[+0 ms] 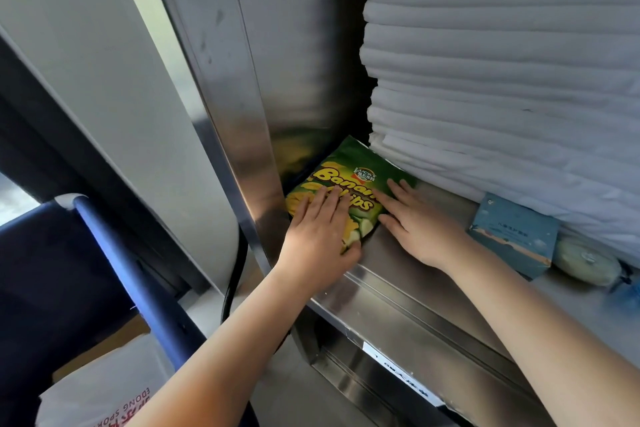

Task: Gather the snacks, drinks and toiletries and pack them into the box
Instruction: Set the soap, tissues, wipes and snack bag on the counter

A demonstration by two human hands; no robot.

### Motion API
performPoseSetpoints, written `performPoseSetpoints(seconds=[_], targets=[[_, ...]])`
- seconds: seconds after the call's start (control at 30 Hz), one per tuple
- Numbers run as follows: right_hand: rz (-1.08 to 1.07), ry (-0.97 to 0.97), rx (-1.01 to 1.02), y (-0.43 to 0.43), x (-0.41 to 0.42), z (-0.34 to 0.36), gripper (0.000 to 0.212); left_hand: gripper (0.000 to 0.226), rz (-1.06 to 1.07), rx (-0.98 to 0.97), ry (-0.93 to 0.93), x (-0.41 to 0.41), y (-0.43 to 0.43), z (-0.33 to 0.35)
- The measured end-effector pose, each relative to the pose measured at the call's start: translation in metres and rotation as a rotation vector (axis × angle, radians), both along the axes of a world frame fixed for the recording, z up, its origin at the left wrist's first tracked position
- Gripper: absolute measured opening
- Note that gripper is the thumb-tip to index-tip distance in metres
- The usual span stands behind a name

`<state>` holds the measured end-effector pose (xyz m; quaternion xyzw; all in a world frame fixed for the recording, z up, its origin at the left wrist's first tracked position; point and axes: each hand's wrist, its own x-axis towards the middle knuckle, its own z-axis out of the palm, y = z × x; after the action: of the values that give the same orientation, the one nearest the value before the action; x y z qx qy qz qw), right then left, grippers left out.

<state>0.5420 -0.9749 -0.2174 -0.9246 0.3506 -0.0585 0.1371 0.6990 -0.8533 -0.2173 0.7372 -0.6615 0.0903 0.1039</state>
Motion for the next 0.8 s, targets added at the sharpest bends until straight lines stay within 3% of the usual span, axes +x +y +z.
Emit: performPoseSetpoints(seconds=[0.23,0.33,0.47,0.8], targets=[[0.001,0.023,0.039,-0.024,0.021,0.006,0.053,0.073,0.036,-0.011,0.033,0.0,-0.004,-0.004],[0.086,-0.028,0.096,-0.035,0.039,0.012,0.051,0.072,0.033,-0.024,0.033,0.001,-0.004,-0.003],[0.187,0.072,0.05,-0.051,0.062,0.014,0.05,0.07,0.028,-0.025,0.044,0.002,-0.002,-0.003],[0.115,0.136,0.078,-0.063,0.088,0.019,0.053,0.066,0.01,-0.031,0.062,0.003,-0.004,0.0]])
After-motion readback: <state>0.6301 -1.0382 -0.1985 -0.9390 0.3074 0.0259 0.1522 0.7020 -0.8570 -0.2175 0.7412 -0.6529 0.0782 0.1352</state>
